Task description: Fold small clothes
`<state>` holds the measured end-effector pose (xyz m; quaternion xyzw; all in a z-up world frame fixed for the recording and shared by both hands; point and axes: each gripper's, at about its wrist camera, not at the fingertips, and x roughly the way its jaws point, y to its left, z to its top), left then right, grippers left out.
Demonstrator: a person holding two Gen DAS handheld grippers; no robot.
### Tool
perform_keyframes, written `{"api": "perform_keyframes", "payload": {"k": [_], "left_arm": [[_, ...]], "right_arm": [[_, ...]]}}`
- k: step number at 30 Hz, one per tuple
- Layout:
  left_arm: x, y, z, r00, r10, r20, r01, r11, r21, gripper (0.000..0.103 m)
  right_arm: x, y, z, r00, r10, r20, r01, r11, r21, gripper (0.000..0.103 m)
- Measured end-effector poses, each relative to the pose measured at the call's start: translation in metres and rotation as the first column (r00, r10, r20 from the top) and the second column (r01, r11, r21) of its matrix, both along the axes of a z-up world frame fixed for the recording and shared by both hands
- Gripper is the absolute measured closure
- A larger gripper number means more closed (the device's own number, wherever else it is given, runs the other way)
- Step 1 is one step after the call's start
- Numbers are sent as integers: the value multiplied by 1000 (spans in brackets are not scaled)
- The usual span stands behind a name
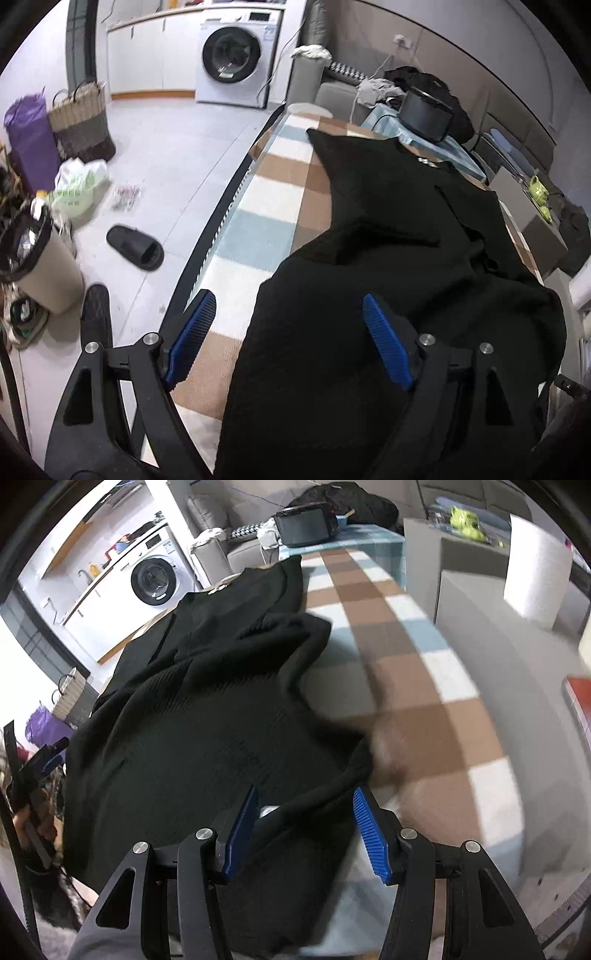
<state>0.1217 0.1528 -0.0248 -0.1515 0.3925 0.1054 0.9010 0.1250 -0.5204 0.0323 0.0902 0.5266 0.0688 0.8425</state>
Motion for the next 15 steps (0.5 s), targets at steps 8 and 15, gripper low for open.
{"api": "perform_keyframes", "payload": {"k": [8, 15], "left_arm": [[6, 8, 9, 999, -29, 31, 31, 999, -40, 23], [9, 10, 13, 997, -59, 45, 60, 998, -32, 23]], "right_arm": [[1, 26, -19, 962, -273, 13, 271, 948, -166, 48], [-26, -2, -13, 957, -290, -17, 266, 897, -352, 49]]}}
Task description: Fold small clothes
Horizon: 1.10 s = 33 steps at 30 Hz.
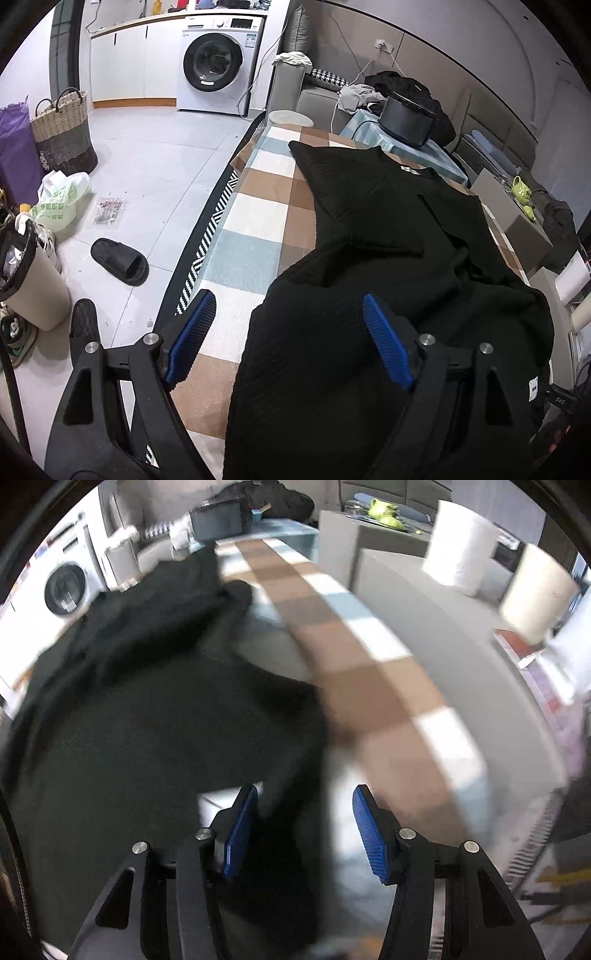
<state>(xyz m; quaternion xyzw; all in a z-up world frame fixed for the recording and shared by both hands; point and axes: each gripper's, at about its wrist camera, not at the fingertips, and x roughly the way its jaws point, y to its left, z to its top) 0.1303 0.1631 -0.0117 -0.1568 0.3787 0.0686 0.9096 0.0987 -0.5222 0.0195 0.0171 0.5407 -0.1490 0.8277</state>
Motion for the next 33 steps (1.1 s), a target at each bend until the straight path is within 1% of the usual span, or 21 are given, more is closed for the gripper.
{"api": "perform_keyframes", "payload": {"k": [2, 3, 5, 6, 8, 9, 12, 15, 18, 21, 23, 25, 26, 27, 28, 29, 30, 31, 32, 33], "left_arm": [[-1, 1, -1, 1000, 5, 0, -5, 1000, 0, 23], [-1, 2, -2, 1000, 8, 0, -8, 1000, -3, 23], [-2, 3, -4, 1000, 14, -4, -14, 1000, -10, 23], [-2, 3, -6, 1000, 19, -9, -19, 1000, -13, 23], [-3, 3, -8, 1000, 21, -17, -21, 1000, -18, 23], [-3, 2, -9, 1000, 21, -23, -21, 1000, -18, 23], [-7, -2, -12, 999, 13, -32, -13, 1000, -6, 23], [-12, -2, -18, 998, 26, -52, -26, 1000, -4, 23], [-19, 0, -29, 996, 52, -71, -54, 998, -39, 23], [-21, 1, -40, 991, 84, -104, -89, 995, -47, 23], [-18, -1, -47, 990, 81, -114, -89, 994, -65, 23], [-14, -2, -51, 991, 76, -112, -87, 992, -96, 23], [-12, -2, -53, 992, 71, -104, -83, 990, -112, 29], [-9, -1, -55, 993, 69, -91, -82, 987, -138, 45], [-6, 0, -57, 994, 71, -79, -83, 984, -158, 59], [-4, 0, -58, 995, 69, -71, -81, 981, -175, 86], [-2, 1, -59, 995, 70, -68, -82, 978, -194, 96], [-1, 3, -58, 996, 77, -54, -87, 973, -214, 97], [-2, 4, -55, 996, 87, -31, -92, 971, -220, 99], [-3, 5, -51, 996, 94, -9, -94, 972, -215, 99]], "right_arm": [[-15, -28, 8, 997, -74, -2, 74, 997, -30, 49], [-20, -39, 13, 996, -89, 10, 89, 996, -9, 48], [-23, -48, 21, 995, -82, 56, 80, 996, 30, 47], [-24, -47, 27, 995, -61, 84, 58, 998, 35, 47], [-22, -42, 35, 991, 14, 137, -25, 996, 83, 47], [-18, -41, 36, 989, 32, 143, -47, 993, 104, 47], [-10, -38, 40, 972, 104, 210, -146, 970, 195, 47], [12, -34, 36, 951, 173, 257, -233, 947, 222, 47], [41, -26, 26, 941, 202, 269, -273, 927, 257, 47], [68, -23, 15, 934, 232, 270, -312, 899, 308, 47], [84, -22, 10, 932, 250, 264, -333, 877, 347, 47], [101, -18, 7, 925, 272, 265, -356, 862, 360, 47], [106, -16, 6, 920, 285, 269, -372, 851, 371, 47], [113, -14, 5, 913, 298, 279, -391, 835, 387, 49], [119, -13, 4, 908, 306, 286, -404, 820, 404, 57], [123, -11, 2, 905, 316, 285, -414, 806, 423, 63], [126, -10, 0, 904, 321, 283, -418, 800, 431, 77], [132, -10, -3, 902, 325, 284, -423, 798, 430, 93], [132, -9, -1, 896, 328, 300, -433, 798, 418, 98], [130, -10, 2, 884, 327, 334, -449, 794, 409, 98]]}}
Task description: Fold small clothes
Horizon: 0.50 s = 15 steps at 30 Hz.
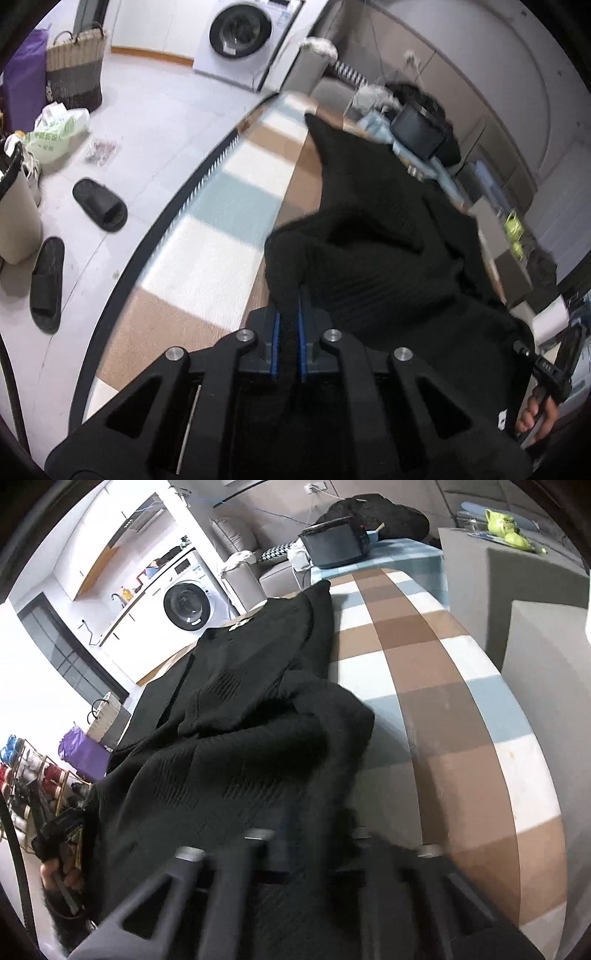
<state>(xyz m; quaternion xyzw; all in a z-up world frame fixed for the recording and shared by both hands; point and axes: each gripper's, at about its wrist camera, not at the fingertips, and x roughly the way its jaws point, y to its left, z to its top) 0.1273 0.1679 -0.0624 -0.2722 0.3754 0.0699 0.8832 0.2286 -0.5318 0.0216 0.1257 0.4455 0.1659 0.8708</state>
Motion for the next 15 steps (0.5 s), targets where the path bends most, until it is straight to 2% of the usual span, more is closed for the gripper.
{"api": "perform_keyframes", "payload": {"k": [5, 7, 15], "left_arm": [[-11, -6, 24, 997, -15, 80, 10, 999, 53, 100], [-20, -12, 33, 993, -30, 113, 21, 996, 81, 100], [-62, -21, 52, 987, -38, 154, 17, 991, 131, 100]], "right_arm": [[-18, -25, 18, 989, -52, 139, 33, 990, 135, 99], [-24, -27, 24, 984, -47, 174, 22, 990, 141, 99], [-57, -44, 32, 976, 48, 210, -87, 981, 176, 99]]}}
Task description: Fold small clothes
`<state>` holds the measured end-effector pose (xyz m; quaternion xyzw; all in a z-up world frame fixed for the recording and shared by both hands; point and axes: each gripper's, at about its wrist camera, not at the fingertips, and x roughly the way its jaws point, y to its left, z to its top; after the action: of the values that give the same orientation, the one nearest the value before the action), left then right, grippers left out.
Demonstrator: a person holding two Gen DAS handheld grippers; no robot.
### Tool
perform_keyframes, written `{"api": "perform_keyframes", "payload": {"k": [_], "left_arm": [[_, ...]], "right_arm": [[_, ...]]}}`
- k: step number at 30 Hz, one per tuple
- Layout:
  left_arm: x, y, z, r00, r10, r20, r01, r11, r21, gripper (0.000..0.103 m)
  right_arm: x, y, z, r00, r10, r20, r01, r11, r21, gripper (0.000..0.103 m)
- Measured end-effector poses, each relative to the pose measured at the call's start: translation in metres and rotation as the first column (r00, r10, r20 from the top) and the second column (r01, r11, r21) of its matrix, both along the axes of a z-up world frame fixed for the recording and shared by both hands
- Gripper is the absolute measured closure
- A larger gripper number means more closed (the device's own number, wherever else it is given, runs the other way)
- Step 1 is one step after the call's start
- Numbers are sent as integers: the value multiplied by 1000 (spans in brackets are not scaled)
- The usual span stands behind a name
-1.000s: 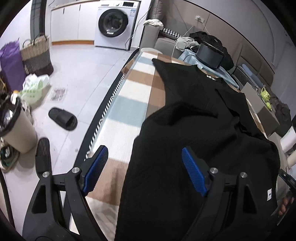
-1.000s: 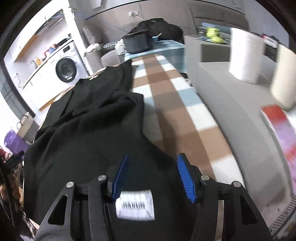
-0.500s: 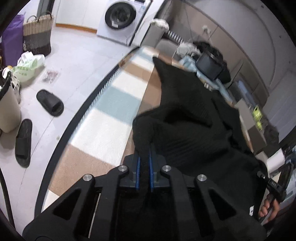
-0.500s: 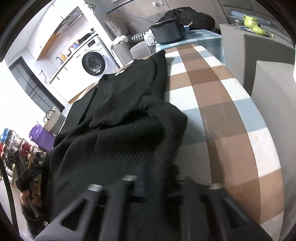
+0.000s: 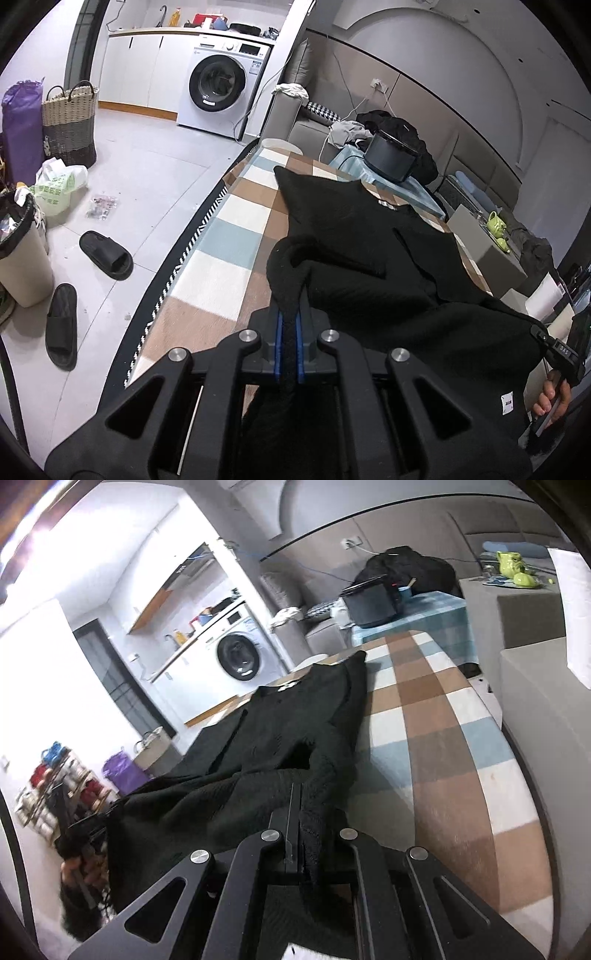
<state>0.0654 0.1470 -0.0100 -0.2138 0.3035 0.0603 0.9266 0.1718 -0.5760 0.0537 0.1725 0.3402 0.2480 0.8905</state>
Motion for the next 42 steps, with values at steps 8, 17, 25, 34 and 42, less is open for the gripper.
{"api": "perform_keyframes", "payload": {"k": [8, 17, 25, 34, 42], "left_arm": [[11, 18, 3, 1000, 20, -18, -21, 998, -54, 100], [105, 27, 8, 1000, 15, -19, -15, 1000, 12, 100], [114, 17, -11, 993, 27, -114, -16, 995, 95, 61], [74, 16, -41, 979, -12, -204, 22, 999, 44, 44], [67, 7, -61, 975, -17, -222, 16, 1000, -6, 97]], "right_arm": [[8, -8, 8, 994, -105, -24, 105, 994, -6, 99], [79, 12, 16, 958, -280, -60, 277, 959, -57, 99], [94, 11, -14, 941, -291, -175, 263, 950, -166, 80], [37, -23, -36, 958, -178, -224, 141, 975, -170, 59], [42, -5, -47, 968, -144, -206, 100, 972, -211, 59]]}}
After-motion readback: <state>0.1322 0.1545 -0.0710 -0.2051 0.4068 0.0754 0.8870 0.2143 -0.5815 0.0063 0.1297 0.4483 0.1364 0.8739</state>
